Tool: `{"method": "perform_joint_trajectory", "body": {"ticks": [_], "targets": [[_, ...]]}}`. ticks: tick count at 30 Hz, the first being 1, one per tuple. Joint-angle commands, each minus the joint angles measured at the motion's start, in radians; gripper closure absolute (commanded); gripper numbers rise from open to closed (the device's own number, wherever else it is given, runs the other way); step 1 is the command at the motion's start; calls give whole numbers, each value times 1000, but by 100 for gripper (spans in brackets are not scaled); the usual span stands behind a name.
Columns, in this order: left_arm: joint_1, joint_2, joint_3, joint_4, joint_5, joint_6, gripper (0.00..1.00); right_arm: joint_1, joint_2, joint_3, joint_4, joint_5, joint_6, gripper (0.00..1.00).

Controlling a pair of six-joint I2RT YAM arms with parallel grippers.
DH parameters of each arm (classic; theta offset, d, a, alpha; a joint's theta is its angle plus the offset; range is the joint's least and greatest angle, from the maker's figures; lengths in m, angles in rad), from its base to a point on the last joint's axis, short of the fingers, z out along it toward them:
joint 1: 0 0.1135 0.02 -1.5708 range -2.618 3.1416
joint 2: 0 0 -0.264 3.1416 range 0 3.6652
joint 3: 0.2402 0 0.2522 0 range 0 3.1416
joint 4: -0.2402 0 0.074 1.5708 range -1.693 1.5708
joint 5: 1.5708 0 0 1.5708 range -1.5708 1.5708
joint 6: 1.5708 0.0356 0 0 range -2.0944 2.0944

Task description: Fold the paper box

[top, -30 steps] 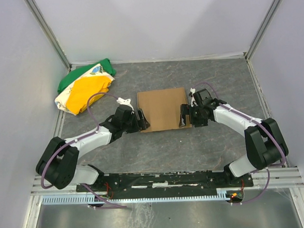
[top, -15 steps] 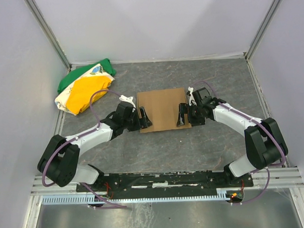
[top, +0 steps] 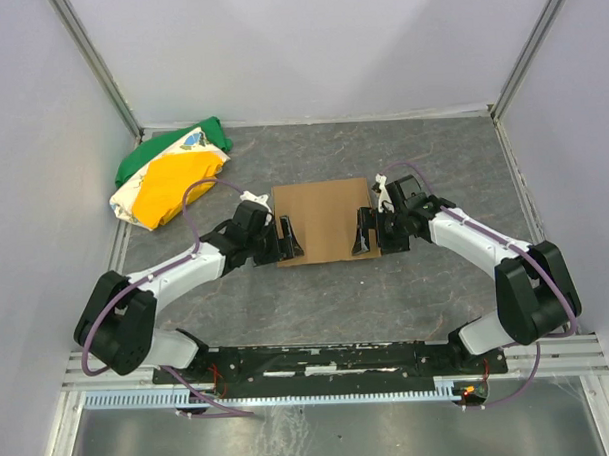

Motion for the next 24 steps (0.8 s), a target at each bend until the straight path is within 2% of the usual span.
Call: {"method": "perform_joint_trajectory", "body": {"ticks": [1,12,24], "targets": [[-4,-38,53,-33,22,48,17,6,-36,36,8,-37,-7,9],[-4,-3,79,-155,-117,124,16,6,-8,26,29,-6,-10,9],[-4,-20,66,-119,-75,111,16,5,-19,3,56,-32,13,9]]}}
